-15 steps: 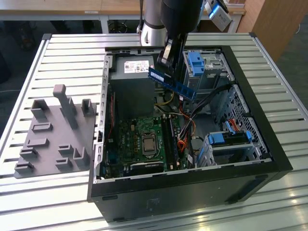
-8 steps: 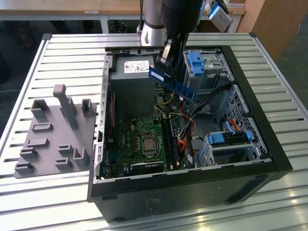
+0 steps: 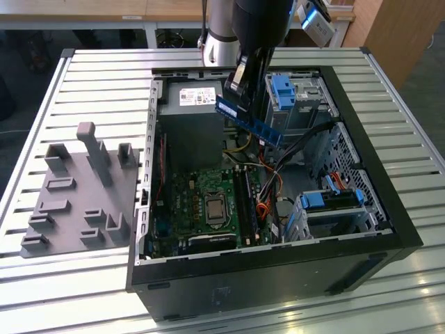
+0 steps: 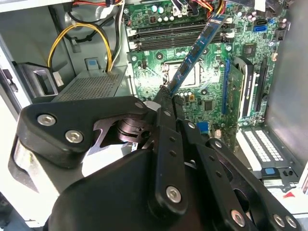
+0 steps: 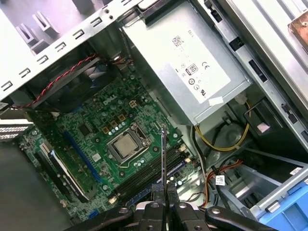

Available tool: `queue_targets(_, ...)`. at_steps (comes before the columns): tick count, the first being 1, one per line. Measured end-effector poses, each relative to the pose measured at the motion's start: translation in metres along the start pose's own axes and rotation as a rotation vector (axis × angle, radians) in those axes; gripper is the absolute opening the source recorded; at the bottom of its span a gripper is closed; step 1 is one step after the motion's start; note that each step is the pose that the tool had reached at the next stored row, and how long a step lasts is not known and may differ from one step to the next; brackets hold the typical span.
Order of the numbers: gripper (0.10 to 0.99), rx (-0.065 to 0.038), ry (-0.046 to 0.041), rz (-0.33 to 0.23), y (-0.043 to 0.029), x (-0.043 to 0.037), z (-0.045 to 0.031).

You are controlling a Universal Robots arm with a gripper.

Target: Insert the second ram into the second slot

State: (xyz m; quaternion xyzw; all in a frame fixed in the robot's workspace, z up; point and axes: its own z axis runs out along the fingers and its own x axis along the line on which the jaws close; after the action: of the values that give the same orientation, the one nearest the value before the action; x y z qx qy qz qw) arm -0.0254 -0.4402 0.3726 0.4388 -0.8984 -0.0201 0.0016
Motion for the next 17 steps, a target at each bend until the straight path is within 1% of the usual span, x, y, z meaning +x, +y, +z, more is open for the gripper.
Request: queue_targets(17, 0.137, 0.001, -0.0028, 0.074, 0.0000, 0.0000, 0.0000)
